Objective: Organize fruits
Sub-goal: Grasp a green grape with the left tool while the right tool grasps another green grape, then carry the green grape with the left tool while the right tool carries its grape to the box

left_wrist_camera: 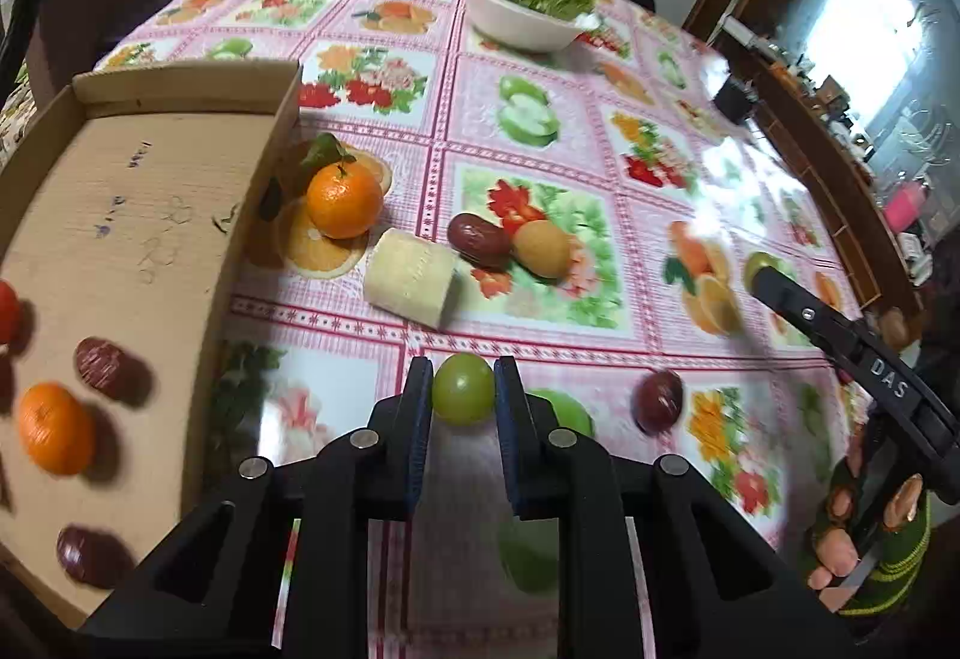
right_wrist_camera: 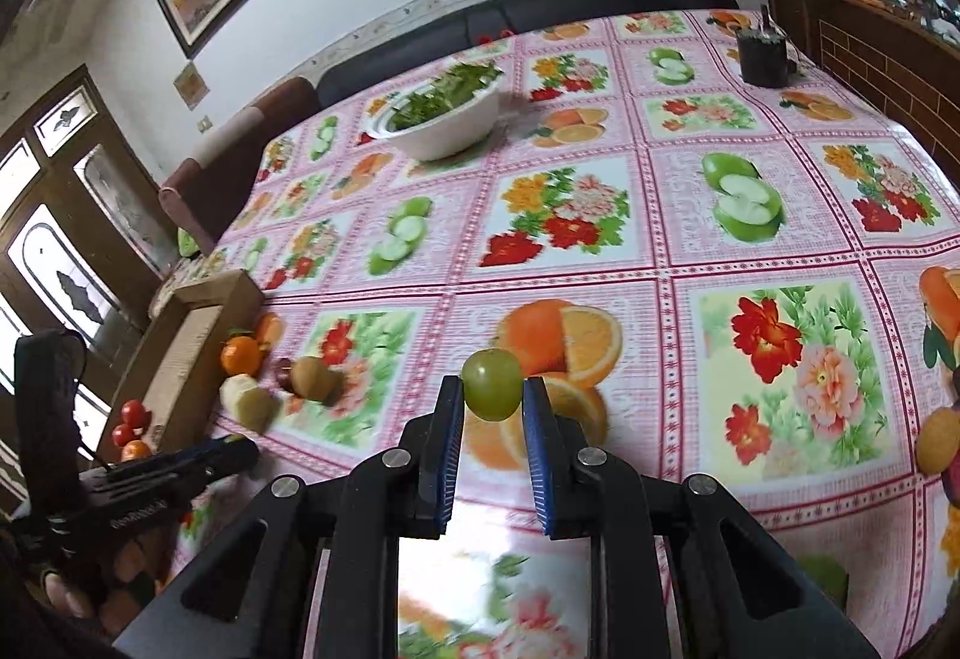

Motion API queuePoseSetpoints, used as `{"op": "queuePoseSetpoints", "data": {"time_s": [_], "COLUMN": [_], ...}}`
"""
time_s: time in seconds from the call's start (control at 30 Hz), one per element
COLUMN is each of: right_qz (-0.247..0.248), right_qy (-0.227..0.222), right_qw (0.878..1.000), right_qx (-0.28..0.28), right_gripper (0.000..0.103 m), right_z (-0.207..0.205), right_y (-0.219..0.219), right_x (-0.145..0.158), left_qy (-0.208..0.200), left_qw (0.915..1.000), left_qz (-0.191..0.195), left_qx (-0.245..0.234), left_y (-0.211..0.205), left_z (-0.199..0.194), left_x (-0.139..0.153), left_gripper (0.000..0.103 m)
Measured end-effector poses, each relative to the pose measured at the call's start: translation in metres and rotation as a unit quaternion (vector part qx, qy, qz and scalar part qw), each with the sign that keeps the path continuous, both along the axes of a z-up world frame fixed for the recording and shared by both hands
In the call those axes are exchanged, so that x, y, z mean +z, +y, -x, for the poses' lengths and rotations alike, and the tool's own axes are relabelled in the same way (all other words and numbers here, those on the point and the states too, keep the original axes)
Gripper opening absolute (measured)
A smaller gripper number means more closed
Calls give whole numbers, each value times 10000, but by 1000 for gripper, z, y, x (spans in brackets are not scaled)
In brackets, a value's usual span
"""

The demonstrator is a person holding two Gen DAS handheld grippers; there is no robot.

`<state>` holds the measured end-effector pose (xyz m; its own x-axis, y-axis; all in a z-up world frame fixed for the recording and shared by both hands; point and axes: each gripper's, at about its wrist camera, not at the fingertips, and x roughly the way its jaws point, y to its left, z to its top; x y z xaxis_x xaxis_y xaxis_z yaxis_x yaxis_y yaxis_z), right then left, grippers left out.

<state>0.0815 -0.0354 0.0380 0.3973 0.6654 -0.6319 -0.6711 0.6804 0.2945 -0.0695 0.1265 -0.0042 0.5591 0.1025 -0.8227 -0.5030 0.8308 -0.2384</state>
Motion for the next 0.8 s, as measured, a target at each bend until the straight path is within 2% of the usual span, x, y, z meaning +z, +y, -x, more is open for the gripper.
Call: {"op": "queuePoseSetpoints", "data": {"time_s": [0.23, 0.43, 0.8], "right_qz": [-169, -204, -148], "right_qy": [-150, -122, -207], "right_qw": [9990, 9977, 9928], "right_qx": [382, 629, 1170], "right_gripper": [20, 20, 20], "right_z": [38, 61, 99], "right_y": [10, 23, 62], "right_x": [20, 22, 28], "left_qy": [-300, -422, -440], "left_qw": [9995, 9985, 9951], "left_qz": [-98, -282, -511], "left_qx": [-3, 220, 727], "left_y": [-8, 3, 35], "left_z": [34, 60, 96], "left_x": [28, 45, 53], "left_gripper": [18, 18, 18]}}
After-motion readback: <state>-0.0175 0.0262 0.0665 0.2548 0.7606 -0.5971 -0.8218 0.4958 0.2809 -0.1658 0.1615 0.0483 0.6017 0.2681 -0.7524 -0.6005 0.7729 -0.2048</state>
